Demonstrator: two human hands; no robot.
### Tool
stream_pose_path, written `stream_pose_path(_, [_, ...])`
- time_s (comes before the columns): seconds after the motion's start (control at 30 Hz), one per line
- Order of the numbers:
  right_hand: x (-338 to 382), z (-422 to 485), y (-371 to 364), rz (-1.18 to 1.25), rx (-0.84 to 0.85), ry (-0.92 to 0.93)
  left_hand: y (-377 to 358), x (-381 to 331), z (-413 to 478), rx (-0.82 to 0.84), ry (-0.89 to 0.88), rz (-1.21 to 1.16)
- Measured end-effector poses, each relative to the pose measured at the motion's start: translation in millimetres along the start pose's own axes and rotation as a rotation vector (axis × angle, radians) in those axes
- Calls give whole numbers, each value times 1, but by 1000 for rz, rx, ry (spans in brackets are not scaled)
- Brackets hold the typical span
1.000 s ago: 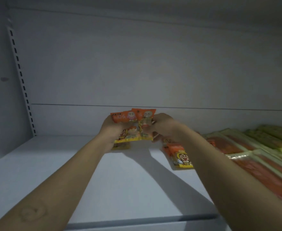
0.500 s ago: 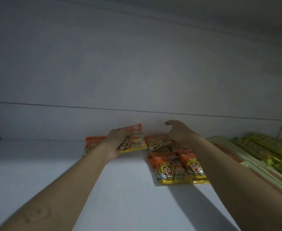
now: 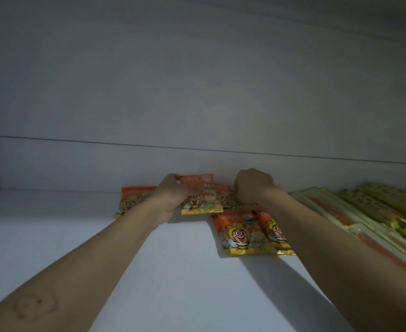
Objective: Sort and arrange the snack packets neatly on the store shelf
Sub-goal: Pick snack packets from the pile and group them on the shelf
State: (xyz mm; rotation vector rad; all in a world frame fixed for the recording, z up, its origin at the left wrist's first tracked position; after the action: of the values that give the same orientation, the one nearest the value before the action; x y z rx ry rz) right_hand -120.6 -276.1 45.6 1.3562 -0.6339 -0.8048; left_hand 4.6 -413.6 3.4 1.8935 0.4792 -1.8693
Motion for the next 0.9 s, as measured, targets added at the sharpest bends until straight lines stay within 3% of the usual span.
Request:
stream_pose_path(0.13, [10,-2,21,234,-61,-3,28,-14,5,-112,-63,24])
stream_pose_path(0.23, [45,0,34,450,-81,59,66,-28,9,-241,-123,241])
stream_pose_path(0.33, [94,2,27,521,-39,105,109,-35,3,-408,-155,457])
stream_pose_path(0.43, [146,-2,9,531,17,133,144,-31,-6,-511,-124,440])
stream_pose_path(0.6, [197,-12,-29,428,-24,125,190,-3,-27,-540,-51,420])
stream_pose_path(0.73, [208,-13,-50,351,-50,139,208,32,-30,-463,83,330])
stream_pose_path(0.9, [206,-14,-44,551,-41,137,201,16,-21,-469,-29,411])
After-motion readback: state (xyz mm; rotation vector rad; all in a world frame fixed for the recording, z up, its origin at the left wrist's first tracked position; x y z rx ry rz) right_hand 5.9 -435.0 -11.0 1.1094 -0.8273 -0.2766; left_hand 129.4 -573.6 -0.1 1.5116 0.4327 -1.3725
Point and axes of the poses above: each hand's wrist, its own z-axis towards the middle knuckle, its own y-axis out of the back of the hand, x = y × z, the point moved 10 cm from there along z, towards the middle knuckle, and after that the axes turned 2 degrees about z, right-handed, at the moved point
